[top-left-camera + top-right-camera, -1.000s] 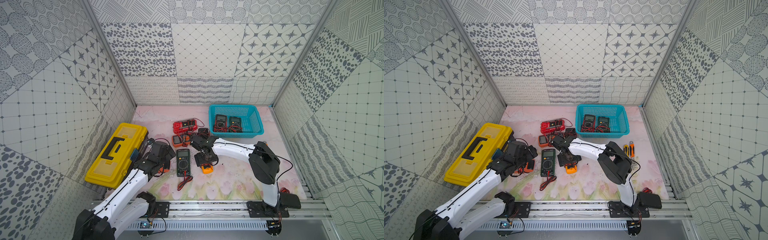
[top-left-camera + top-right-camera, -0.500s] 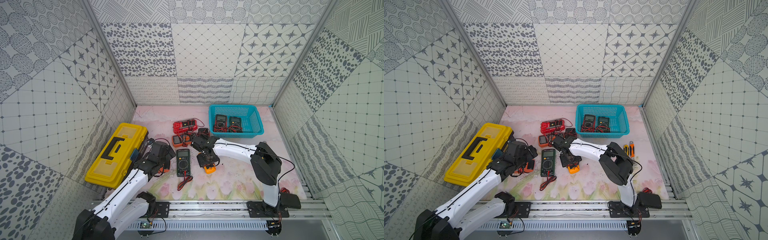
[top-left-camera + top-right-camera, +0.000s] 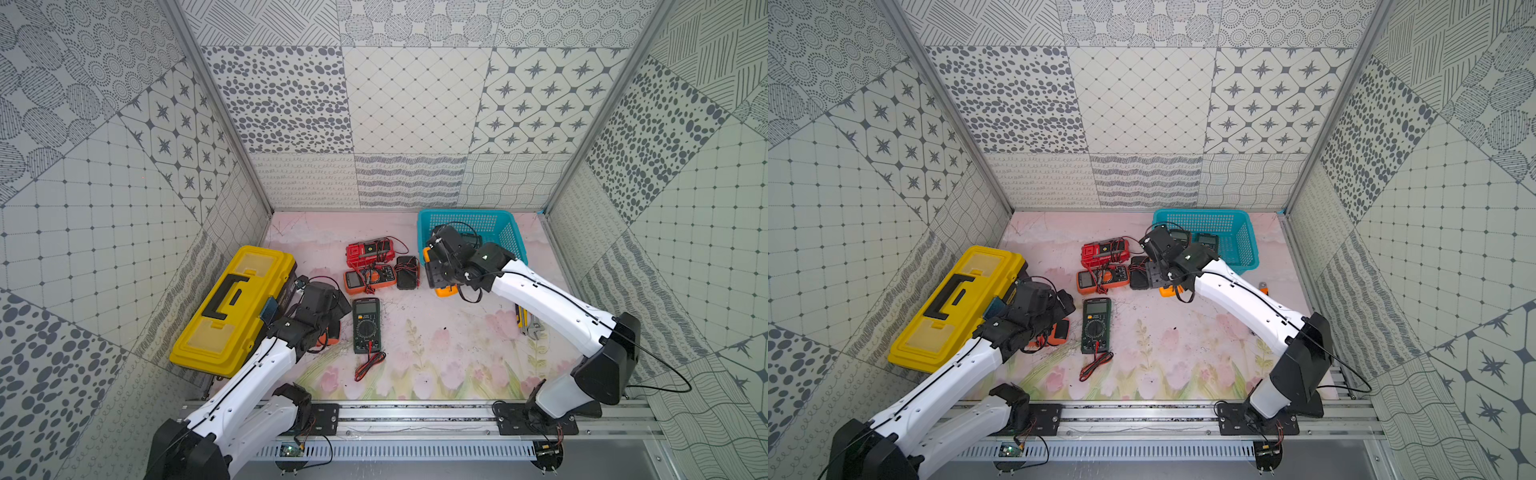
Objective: Put the multimeter into the basket
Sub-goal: Pick up the multimeter from the center of the board, then place the multimeter in the basket.
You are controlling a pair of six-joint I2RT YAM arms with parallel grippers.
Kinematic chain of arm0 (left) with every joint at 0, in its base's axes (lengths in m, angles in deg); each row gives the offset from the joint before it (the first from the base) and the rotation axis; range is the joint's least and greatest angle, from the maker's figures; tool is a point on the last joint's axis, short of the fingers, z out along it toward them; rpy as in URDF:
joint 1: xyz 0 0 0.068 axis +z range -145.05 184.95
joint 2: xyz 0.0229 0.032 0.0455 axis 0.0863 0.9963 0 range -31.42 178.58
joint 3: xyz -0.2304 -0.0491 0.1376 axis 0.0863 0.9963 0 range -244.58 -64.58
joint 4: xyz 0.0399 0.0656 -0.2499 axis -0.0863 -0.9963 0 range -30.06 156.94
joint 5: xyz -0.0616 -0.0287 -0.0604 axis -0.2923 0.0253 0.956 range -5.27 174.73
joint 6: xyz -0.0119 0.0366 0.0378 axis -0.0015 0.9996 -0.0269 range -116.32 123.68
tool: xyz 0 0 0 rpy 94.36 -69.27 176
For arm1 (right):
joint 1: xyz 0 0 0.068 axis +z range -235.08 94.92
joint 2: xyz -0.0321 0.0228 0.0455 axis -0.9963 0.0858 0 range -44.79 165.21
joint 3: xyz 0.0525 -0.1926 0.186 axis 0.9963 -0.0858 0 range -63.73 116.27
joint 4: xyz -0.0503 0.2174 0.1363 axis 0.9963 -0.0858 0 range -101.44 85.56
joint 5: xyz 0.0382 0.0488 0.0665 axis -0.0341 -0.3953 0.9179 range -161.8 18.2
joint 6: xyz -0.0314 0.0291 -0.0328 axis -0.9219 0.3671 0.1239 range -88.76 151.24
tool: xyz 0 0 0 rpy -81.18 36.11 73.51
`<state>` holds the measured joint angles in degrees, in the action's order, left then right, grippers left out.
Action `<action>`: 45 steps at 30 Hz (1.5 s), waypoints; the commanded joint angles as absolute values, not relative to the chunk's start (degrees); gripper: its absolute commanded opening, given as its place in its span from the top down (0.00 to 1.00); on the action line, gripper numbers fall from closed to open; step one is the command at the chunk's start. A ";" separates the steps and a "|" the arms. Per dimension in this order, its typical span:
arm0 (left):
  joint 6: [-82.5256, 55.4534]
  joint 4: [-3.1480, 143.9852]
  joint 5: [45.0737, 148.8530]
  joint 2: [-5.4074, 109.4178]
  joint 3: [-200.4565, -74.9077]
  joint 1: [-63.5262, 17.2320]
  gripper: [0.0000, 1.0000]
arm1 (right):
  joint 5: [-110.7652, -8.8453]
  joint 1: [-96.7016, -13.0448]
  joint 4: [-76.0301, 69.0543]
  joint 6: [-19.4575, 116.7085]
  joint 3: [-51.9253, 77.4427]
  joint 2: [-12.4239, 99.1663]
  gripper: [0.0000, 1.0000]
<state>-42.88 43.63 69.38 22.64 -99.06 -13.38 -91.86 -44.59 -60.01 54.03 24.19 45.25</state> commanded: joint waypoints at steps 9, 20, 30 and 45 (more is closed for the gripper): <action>-41.04 48.19 73.10 25.08 -99.73 -12.96 0.01 | -96.65 -66.73 -55.16 39.32 35.70 58.67 0.82; -41.51 50.28 75.33 24.83 -99.55 -12.94 0.01 | -90.35 -76.93 -57.49 36.87 47.12 74.88 0.83; -41.32 49.73 74.71 23.73 -99.43 -12.97 0.01 | -88.50 -79.32 -59.83 35.13 52.38 84.80 0.83; -40.17 49.32 73.57 23.76 -100.41 -12.94 0.01 | -81.59 -81.12 -63.69 37.26 55.62 92.35 0.40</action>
<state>-42.31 48.30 74.01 23.67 -99.36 -13.38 -83.57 -80.85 -62.00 36.26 54.57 89.97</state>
